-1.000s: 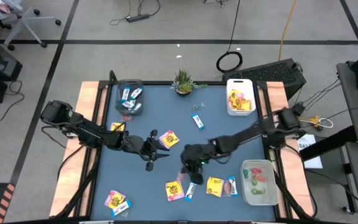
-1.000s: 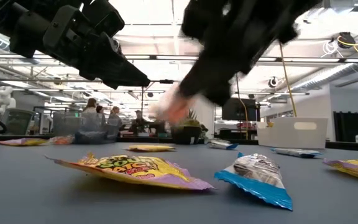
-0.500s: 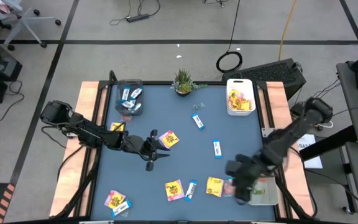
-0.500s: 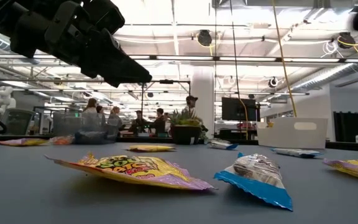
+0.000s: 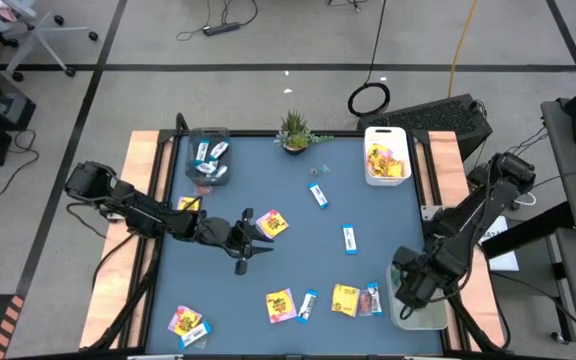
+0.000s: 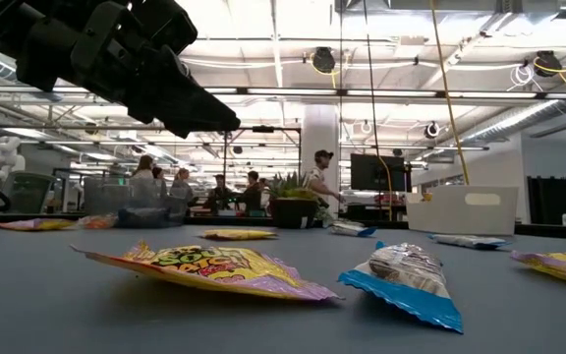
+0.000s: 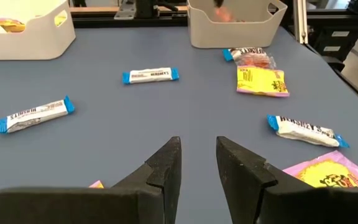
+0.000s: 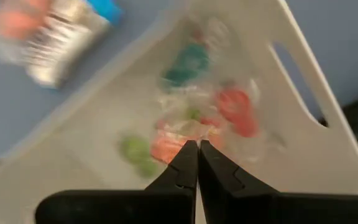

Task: Sort candy
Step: Put the middle orange gummy candy into the grey bin, then put the bottom right white chocolate bar into the transparent black bin

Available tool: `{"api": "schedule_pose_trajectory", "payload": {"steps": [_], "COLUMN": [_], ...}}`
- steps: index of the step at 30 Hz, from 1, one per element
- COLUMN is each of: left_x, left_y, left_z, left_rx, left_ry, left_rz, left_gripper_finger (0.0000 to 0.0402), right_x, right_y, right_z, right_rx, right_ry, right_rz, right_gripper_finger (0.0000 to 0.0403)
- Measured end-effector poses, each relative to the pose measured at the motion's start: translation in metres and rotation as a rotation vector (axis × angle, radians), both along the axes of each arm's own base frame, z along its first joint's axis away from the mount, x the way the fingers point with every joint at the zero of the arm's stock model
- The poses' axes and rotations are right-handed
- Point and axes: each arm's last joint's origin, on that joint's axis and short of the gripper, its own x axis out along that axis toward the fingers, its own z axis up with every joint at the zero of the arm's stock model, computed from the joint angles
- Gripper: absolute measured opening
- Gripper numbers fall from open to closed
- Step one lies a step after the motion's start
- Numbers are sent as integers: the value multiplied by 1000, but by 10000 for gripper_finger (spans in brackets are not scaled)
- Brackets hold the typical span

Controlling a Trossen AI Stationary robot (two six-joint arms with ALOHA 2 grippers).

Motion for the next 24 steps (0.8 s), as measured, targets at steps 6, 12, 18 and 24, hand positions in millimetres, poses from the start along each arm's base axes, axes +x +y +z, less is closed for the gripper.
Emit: {"api": "schedule_pose_trajectory", "payload": {"steps": [6, 12, 18, 24], "left_x": [0, 0, 0, 0], "left_y": [0, 0, 1, 2], "left_z": [0, 0, -1, -1], "left_rx": [-20, -19, 2, 7], "left_ry": [3, 4, 11, 10], "left_rz": [7, 11, 37, 49], "left_gripper_finger": [107, 107, 107, 107], "right_x": [-8, -6, -5, 5], "right_y": [-6, -4, -9, -12], "right_z": [-15, 7, 48, 80], "right_rx": [14, 3, -130, -271], "right_ry": [121, 132, 85, -229], "right_rz": [-31, -31, -29, -14], "right_gripper_finger": [9, 67, 135, 177]}}
